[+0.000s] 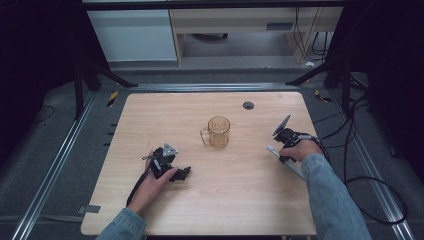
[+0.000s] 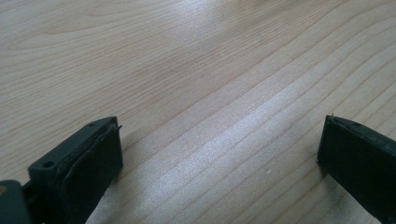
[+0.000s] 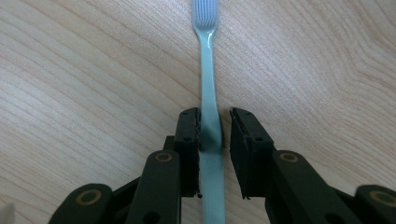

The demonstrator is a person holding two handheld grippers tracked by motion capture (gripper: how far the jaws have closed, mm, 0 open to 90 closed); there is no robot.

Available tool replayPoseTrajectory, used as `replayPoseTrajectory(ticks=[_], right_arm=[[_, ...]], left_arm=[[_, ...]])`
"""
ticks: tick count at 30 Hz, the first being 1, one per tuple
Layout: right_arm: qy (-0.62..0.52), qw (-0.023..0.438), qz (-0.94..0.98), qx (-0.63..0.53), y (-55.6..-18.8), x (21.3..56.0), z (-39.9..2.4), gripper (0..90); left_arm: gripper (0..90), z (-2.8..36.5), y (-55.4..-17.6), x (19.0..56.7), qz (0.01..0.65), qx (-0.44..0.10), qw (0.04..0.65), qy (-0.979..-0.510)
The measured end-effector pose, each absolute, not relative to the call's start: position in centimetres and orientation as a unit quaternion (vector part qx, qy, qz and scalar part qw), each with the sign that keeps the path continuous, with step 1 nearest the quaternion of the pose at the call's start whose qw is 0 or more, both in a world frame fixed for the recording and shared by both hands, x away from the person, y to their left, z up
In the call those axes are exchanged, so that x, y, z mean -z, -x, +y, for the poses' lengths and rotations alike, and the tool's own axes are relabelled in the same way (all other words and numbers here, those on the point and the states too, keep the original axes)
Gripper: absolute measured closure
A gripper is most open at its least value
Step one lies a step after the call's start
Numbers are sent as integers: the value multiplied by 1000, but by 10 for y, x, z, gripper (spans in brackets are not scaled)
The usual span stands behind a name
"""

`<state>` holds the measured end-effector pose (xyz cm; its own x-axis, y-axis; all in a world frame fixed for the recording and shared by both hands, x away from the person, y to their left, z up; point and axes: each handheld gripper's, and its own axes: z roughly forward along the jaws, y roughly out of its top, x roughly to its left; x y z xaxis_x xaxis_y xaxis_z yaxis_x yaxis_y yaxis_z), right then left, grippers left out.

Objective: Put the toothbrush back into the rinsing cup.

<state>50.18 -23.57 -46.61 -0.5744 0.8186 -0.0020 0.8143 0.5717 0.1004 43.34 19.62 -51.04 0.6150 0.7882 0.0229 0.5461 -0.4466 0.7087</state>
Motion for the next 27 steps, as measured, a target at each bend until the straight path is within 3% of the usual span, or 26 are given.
replayPoseTrajectory(ticks=[27], right_arm=[[-441, 34, 896, -37, -505, 467, -234, 750]], left_arm=[[0, 196, -433, 511, 401, -177, 342, -831]])
